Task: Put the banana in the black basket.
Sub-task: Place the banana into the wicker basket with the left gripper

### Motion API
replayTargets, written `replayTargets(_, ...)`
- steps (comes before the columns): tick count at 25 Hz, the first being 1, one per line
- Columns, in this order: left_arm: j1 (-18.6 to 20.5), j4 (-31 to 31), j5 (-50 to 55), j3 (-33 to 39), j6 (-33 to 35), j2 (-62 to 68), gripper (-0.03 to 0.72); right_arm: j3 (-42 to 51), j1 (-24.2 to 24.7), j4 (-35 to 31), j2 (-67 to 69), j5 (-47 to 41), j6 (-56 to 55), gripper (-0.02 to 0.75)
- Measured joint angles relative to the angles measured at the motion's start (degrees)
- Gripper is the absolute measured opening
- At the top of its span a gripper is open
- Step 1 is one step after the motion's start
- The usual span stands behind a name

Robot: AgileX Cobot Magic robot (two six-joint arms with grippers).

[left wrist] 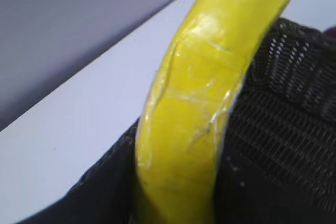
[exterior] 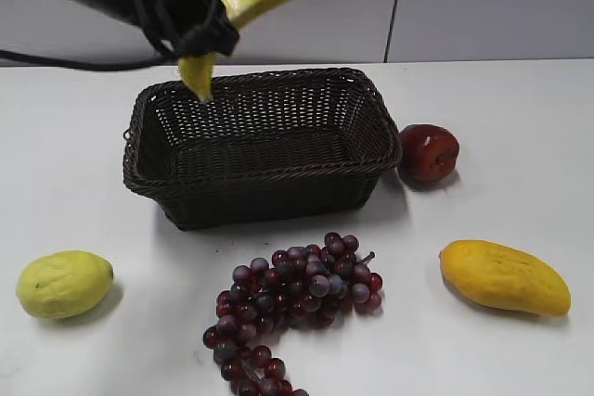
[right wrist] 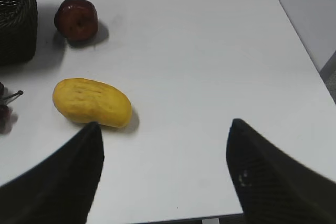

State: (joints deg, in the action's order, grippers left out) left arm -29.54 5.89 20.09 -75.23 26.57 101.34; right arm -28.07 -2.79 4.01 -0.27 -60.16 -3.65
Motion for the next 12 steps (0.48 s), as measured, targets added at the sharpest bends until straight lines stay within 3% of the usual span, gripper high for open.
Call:
replayTargets(4, -3.0, -6.2, -0.4, 0.0, 0.0, 5.2, 0.314, 0.0, 0.0, 0.0, 0.0, 0.0, 0.0, 0.584)
replayTargets(12, -3.2, -8.4, -0.8, 0.0, 0.0, 12.0, 0.323, 0.0, 0.0, 0.0, 0.0, 0.0, 0.0, 0.584)
